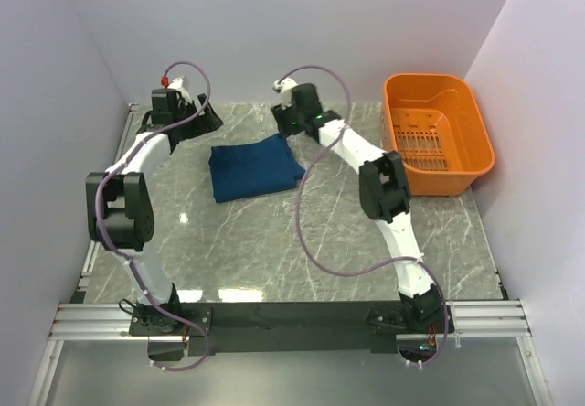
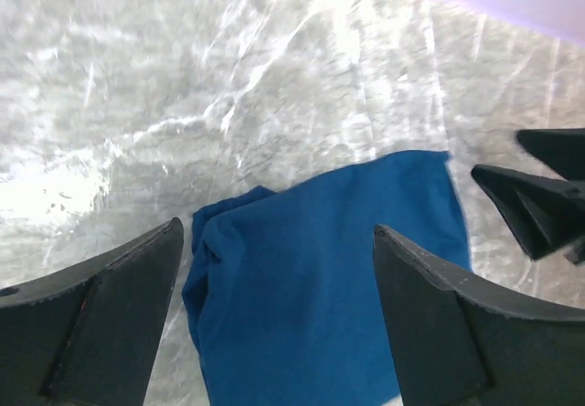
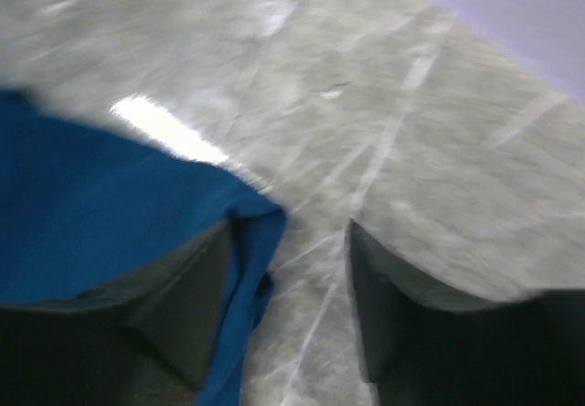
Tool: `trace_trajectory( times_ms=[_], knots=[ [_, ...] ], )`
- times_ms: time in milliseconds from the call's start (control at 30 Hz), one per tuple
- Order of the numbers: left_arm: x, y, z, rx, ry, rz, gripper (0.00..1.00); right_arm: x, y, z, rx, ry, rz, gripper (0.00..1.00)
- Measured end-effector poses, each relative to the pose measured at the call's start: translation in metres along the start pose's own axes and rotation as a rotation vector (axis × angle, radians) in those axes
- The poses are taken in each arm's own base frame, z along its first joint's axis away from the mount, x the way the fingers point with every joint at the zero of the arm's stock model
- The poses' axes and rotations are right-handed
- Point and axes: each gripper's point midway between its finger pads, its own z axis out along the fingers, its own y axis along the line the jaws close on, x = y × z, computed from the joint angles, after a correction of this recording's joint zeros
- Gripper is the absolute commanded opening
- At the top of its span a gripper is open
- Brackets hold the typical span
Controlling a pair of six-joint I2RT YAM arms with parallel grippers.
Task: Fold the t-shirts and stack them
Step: Fold the tshirt
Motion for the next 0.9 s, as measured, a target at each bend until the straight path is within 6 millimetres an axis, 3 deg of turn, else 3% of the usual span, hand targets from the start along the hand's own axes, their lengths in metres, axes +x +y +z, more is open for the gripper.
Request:
trace_trajectory(
  times_ms=[67, 100, 133, 300, 467, 633, 900],
  knots=[
    [-0.004, -0.006, -0.012, 0.018, -0.02, 0.02, 0.84, 0.005, 0.002, -0.006, -0.147, 0.017, 0.033, 0.46],
    [-0.001, -0.009, -0.019, 0.032, -0.018, 0.024, 0.82, 0.008, 0.001, -0.011, -0.213, 0.026, 0.058, 0.36],
    [0.003, -0.012, -0.026, 0.045, -0.015, 0.026, 0.78, 0.011, 0.001, -0.016, -0.276, 0.034, 0.085, 0.34],
    [0.04, -0.018, -0.046, 0.103, 0.044, -0.011, 0.77, 0.037, -0.008, -0.038, -0.394, 0.119, 0.228, 0.41],
    [0.09, -0.016, -0.059, 0.106, 0.129, -0.06, 0.77, 0.084, 0.01, -0.072, -0.44, 0.247, 0.293, 0.42],
    [0.122, -0.021, -0.073, 0.112, 0.172, -0.081, 0.77, 0.113, 0.019, -0.089, -0.453, 0.322, 0.306, 0.4],
    [0.145, -0.015, -0.074, 0.074, 0.205, -0.095, 0.79, 0.126, 0.018, -0.091, -0.432, 0.356, 0.305, 0.41]
  ],
)
